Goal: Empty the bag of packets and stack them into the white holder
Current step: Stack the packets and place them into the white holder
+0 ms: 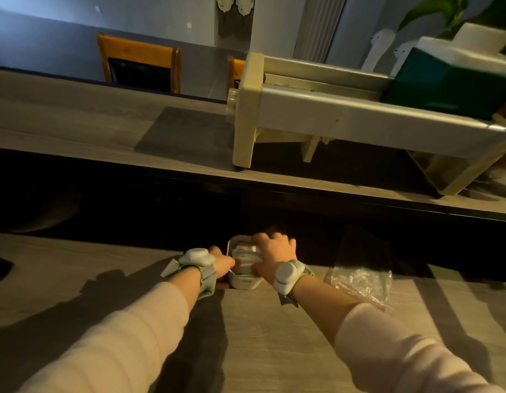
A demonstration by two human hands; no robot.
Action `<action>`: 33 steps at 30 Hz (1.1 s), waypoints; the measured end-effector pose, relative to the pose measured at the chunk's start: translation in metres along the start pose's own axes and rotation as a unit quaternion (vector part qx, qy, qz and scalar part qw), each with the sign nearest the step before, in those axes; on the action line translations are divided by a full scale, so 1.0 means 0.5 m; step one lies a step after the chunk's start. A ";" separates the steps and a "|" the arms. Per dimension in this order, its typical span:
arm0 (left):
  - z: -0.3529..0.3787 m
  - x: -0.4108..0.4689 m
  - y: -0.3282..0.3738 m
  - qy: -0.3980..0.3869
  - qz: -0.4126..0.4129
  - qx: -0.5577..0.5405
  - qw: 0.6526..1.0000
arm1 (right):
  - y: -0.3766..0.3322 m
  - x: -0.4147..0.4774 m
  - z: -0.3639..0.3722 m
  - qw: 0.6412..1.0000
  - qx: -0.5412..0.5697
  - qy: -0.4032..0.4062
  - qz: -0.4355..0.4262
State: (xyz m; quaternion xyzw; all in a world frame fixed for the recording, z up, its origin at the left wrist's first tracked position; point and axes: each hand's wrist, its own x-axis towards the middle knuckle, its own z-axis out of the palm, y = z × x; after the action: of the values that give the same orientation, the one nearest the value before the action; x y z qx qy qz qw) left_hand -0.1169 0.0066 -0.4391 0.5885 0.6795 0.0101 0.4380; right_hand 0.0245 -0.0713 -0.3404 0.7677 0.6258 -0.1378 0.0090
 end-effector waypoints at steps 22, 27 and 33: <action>-0.010 -0.140 0.106 0.116 -0.020 -0.029 0.993 | 0.083 -0.013 0.044 0.955 0.249 -0.036 0.158; 0.006 -0.201 0.141 0.268 0.162 -0.158 0.937 | 0.176 -0.048 0.042 0.961 0.224 -0.010 0.159; 0.110 -0.258 0.184 0.096 0.235 -0.251 0.934 | 0.313 -0.112 0.050 0.969 0.181 0.029 0.164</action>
State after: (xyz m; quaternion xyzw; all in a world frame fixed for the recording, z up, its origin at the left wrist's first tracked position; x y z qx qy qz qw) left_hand -0.0208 -0.0973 -0.3489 0.5989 0.5357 0.3393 0.4891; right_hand 0.1600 -0.1636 -0.3767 0.8521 0.4560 -0.2237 -0.1259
